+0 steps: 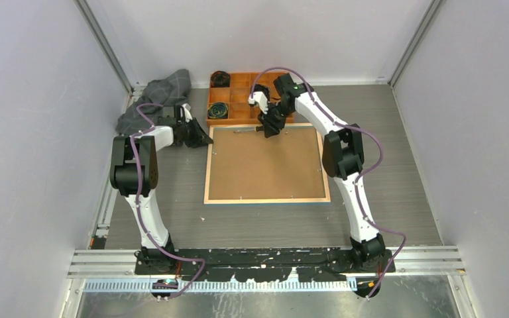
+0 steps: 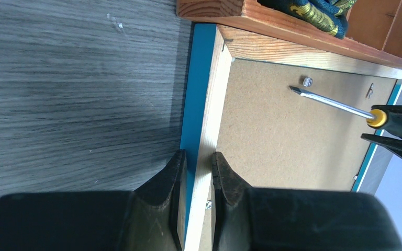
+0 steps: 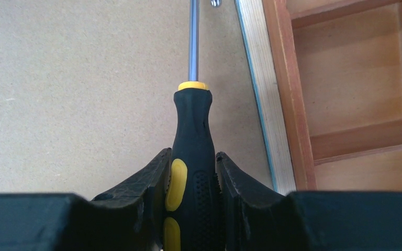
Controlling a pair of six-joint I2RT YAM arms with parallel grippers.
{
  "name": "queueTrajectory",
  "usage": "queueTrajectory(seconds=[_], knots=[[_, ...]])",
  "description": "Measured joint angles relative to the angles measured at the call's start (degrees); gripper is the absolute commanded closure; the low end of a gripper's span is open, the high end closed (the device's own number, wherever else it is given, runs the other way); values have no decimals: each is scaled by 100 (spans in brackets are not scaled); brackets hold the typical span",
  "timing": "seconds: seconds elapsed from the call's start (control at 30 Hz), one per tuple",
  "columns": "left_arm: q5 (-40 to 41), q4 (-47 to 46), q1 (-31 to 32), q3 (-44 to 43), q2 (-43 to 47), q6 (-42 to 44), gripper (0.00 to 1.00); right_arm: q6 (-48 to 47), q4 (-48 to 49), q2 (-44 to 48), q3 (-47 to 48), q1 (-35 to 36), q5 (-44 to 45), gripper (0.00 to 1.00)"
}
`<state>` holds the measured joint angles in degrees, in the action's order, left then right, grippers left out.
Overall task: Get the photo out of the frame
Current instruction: Release the photo frame item from the photo frame.
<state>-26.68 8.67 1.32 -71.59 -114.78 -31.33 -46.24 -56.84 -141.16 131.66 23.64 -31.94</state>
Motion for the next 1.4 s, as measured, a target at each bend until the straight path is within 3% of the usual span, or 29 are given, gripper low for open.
queueTrajectory(seconds=[0.23,0.87,1.4], knots=[[-2,15,0,-11,-7,0,99,116,179,109,-564,-39,50,100],[-46,68,-17,-52,-35,0,99,1211,1405,1622,-2430,90,822,99],[-59,79,-20,-63,-39,0,99,1613,1657,1497,-2339,367,1257,99]])
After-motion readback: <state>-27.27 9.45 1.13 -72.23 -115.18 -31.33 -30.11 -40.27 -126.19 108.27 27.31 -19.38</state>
